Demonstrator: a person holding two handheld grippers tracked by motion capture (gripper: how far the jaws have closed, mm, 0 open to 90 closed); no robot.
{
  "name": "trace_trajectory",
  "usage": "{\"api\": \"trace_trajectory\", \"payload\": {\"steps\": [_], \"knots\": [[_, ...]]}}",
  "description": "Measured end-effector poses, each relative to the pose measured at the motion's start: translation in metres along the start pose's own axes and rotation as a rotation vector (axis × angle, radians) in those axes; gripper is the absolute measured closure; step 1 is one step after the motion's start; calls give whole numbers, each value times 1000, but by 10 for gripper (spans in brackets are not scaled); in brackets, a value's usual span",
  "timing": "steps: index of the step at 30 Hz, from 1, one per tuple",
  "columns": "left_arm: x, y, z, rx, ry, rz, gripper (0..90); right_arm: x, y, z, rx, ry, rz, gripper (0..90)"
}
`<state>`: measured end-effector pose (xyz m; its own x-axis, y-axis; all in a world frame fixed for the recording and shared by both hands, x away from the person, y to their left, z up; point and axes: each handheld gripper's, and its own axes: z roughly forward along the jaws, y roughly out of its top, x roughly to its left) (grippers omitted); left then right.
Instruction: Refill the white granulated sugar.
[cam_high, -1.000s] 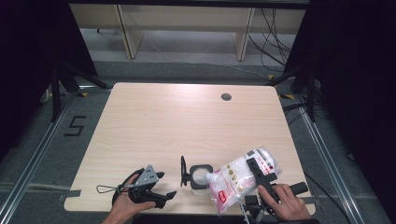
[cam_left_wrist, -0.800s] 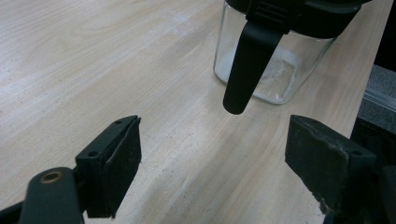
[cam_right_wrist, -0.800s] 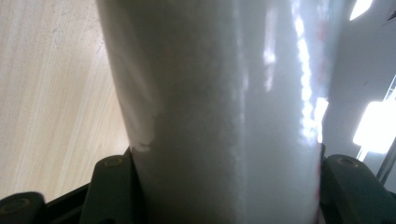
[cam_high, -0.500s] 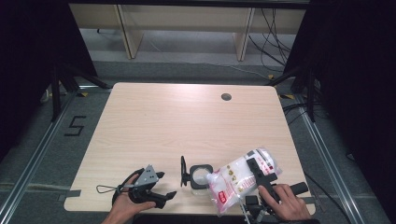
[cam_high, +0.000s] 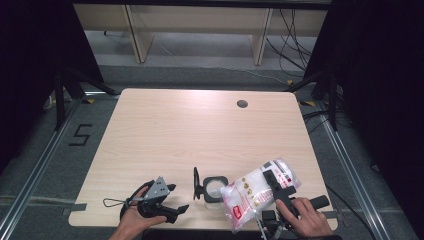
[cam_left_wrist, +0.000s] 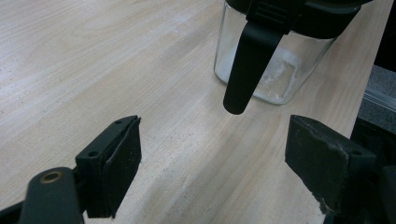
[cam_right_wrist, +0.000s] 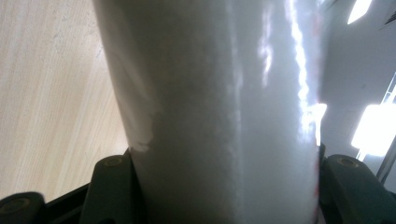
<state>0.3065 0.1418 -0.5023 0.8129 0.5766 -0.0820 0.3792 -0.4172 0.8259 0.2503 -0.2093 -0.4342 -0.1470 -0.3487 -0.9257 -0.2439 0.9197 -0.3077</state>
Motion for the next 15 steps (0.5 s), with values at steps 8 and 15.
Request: {"api": "trace_trajectory", "payload": {"steps": [8,15], "knots": [[0,0,0,6,2,5,180,0,1,-1,-1,2,8,439],[0,0,0,4,4,6,180,-1,2,-1,-14,9,18,438]]}}
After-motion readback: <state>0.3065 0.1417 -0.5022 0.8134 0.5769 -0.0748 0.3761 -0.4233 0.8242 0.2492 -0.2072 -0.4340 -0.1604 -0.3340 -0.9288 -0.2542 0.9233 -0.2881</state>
